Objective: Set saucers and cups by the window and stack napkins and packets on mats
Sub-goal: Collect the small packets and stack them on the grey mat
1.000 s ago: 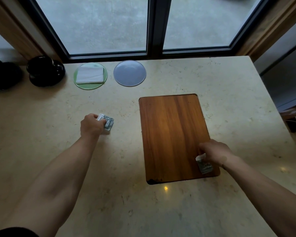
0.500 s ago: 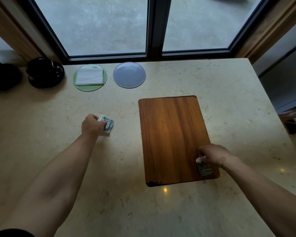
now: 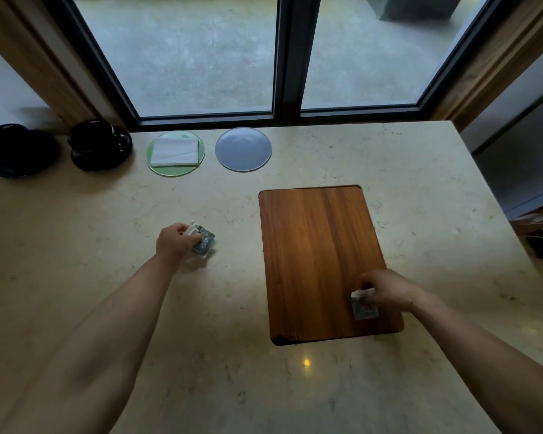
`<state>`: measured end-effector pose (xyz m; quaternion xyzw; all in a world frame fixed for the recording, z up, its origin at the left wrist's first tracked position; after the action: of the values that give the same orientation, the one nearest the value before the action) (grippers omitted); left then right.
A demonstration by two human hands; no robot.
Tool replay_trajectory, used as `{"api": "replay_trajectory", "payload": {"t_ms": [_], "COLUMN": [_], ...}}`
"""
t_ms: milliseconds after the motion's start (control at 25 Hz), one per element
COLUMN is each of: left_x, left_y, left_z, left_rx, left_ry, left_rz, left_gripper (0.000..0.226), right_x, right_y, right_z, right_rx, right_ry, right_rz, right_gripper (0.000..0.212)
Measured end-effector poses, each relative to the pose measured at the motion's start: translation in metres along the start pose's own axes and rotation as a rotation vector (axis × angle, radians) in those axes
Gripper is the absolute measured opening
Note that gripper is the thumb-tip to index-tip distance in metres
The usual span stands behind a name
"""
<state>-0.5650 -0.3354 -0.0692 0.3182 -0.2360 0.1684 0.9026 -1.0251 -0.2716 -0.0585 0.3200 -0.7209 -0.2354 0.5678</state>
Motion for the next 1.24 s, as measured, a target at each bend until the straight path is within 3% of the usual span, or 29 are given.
{"api": "replay_trajectory", "payload": {"t_ms": [200, 360, 480, 640, 880, 1240], "left_x": [-0.003, -0.013, -0.018, -0.019, -0.025, -0.057], "left_y": [0.022, 0.032, 0.03, 0.018, -0.035, -0.137], "left_z": [0.011, 0.035, 0.056, 0.082, 0.111, 0.162], "left_rx": [-0.004, 0.018, -0.01, -0.028, -0.047, -0.041], "left_ry": [0.104, 0.296, 0.386, 0.48, 0.46, 0.283], "left_rz": [-0.087, -0.211, -0.249, -0.258, -0.284, -0.162], "left_gripper": [0.015, 0.033, 0.021, 0.038, 0.035, 0.028], "right_x": [0.012, 0.04, 0.074, 0.114, 0.161, 0.211], "right_y": [0.001, -0.013, -0.031, -0.062, -0.119, -0.234], "right_z": [-0.018, -0.048, -0.082, -0.12, -0.153, -0.169], "right_rx": [0.039, 0.098, 0.178, 0.237, 0.29, 0.142], "right_ry": [-0.166, -0.385, -0.482, -0.688, -0.774, -0.869], "right_rz": [0.073, 0.129, 0.207, 0.288, 0.359, 0.467], "right_gripper": [0.012, 0.011, 0.013, 0.01, 0.019, 0.048]}}
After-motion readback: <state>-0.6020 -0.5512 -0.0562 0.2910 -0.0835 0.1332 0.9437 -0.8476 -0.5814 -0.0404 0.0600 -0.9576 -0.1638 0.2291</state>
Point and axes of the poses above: each hand's wrist, its own y-axis away from the middle knuckle, its own x-axis out of the back of the hand, z = x × y, the point moved 10 cm from there along -y, towards the middle knuckle, and after that the axes turned 5 degrees about x, right-handed, at the moved point
